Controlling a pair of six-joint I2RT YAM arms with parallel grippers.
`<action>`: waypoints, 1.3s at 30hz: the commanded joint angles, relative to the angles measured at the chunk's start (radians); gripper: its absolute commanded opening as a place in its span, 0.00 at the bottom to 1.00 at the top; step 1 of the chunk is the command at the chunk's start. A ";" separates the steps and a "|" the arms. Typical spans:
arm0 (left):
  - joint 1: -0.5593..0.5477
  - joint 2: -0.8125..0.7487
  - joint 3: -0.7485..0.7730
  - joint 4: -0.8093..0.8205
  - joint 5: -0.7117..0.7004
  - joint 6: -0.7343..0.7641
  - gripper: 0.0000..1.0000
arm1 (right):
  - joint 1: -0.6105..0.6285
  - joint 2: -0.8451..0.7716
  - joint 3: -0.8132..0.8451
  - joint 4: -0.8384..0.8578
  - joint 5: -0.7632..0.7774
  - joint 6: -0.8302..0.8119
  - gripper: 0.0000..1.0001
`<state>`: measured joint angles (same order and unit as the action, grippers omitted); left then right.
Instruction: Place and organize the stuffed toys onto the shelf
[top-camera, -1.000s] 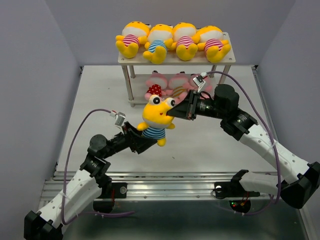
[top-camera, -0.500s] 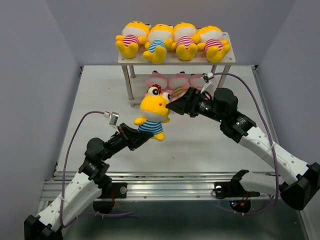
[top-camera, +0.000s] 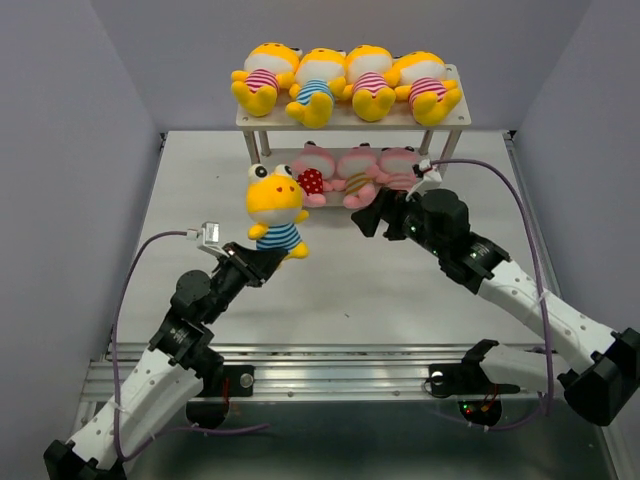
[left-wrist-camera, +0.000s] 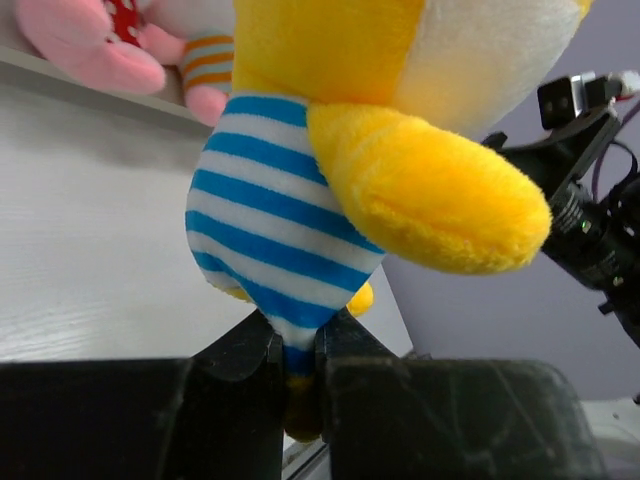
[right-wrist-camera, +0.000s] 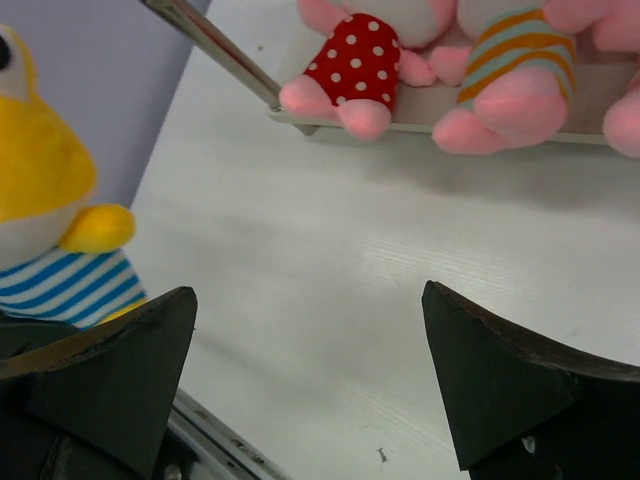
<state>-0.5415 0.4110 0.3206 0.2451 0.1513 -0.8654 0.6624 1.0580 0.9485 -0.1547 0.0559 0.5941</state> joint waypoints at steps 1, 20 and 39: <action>-0.002 -0.029 0.109 -0.165 -0.229 0.016 0.00 | 0.026 0.101 0.007 0.075 0.062 -0.129 1.00; 0.000 -0.376 0.092 -0.627 -0.406 -0.130 0.00 | 0.243 0.802 0.260 0.826 0.393 -0.688 1.00; -0.002 -0.391 0.077 -0.621 -0.340 -0.144 0.00 | 0.233 1.133 0.573 0.824 0.573 -0.783 1.00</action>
<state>-0.5415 0.0296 0.3740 -0.4061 -0.1841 -1.0084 0.8978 2.1876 1.4925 0.6228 0.5674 -0.1917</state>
